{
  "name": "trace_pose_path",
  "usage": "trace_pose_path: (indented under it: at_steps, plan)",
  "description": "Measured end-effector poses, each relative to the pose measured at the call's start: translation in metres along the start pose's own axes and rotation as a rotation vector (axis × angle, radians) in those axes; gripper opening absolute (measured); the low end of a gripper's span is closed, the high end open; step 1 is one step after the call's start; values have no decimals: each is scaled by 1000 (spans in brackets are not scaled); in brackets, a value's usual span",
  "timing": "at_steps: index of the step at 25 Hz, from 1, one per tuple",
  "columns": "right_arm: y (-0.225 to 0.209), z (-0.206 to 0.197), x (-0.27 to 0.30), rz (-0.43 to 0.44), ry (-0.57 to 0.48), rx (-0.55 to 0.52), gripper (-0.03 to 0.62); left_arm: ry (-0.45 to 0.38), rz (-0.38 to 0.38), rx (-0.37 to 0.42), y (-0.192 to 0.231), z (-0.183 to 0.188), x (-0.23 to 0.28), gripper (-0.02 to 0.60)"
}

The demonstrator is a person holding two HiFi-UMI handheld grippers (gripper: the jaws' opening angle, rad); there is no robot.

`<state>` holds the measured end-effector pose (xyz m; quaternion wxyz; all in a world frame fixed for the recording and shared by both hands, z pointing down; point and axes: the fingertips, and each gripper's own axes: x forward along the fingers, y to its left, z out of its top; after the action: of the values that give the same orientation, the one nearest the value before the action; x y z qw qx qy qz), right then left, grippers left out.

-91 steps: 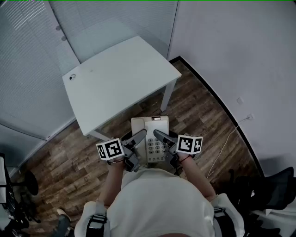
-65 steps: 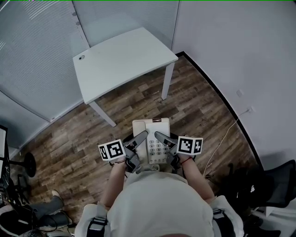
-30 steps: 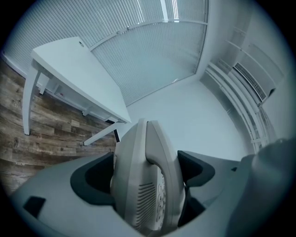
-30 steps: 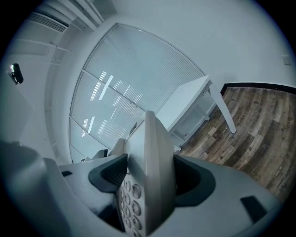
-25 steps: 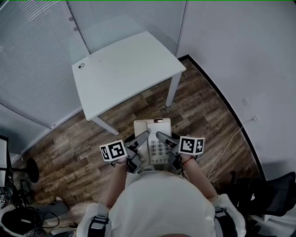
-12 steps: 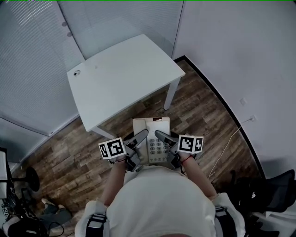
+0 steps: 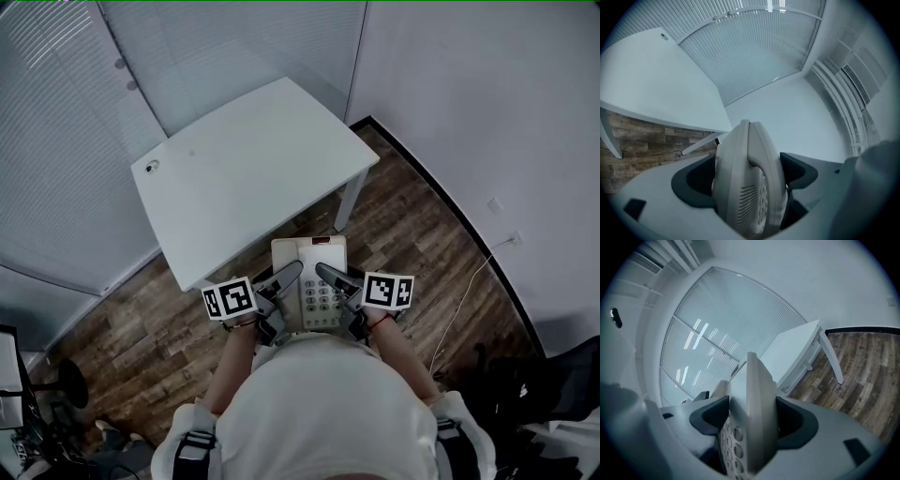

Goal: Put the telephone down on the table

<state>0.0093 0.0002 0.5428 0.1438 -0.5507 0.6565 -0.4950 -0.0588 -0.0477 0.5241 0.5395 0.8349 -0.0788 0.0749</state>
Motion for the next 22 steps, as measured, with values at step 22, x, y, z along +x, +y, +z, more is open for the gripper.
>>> trace_pose_path:
  at_steps: [22]
  plan:
    - [4,10,4,19,-17,-28,314,-18,-12,30,-4,10,2,410]
